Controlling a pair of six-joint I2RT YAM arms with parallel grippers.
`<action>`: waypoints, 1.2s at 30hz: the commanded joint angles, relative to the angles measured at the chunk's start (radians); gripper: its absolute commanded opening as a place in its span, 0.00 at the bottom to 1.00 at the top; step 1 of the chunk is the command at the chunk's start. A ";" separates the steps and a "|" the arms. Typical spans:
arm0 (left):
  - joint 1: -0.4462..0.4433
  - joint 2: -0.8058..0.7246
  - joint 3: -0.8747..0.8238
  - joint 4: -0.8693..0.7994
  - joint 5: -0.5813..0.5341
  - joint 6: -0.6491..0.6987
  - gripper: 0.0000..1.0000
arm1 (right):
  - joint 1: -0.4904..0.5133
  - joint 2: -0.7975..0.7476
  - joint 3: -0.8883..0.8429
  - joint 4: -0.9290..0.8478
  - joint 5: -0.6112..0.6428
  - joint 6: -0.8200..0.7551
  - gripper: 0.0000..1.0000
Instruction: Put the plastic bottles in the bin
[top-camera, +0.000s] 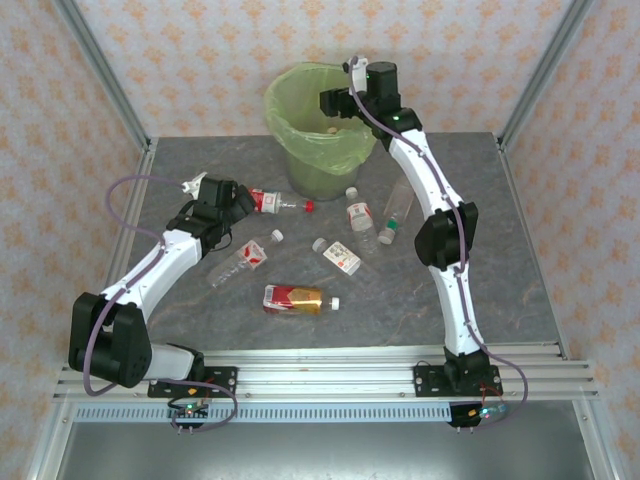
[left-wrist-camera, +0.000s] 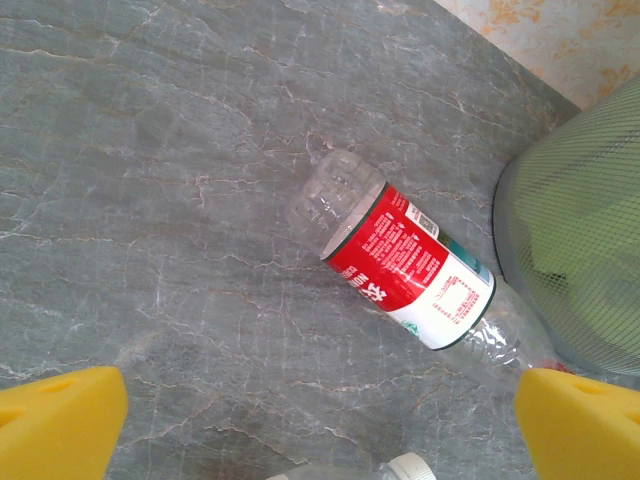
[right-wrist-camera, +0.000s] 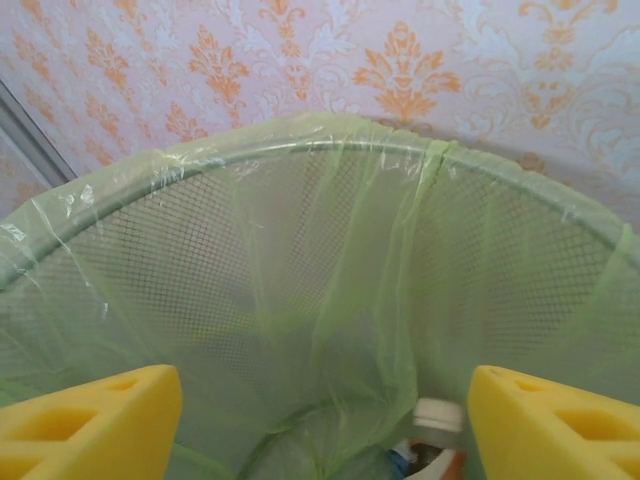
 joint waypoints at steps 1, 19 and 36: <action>0.015 -0.002 0.024 -0.050 -0.026 0.030 1.00 | 0.000 -0.035 0.045 -0.007 0.022 0.009 0.81; 0.037 -0.004 0.027 -0.114 0.011 0.147 1.00 | 0.000 -0.167 0.063 -0.250 0.033 -0.200 0.99; -0.036 0.059 0.138 -0.406 0.078 0.356 1.00 | 0.000 -0.417 -0.276 -0.045 0.021 -0.211 0.99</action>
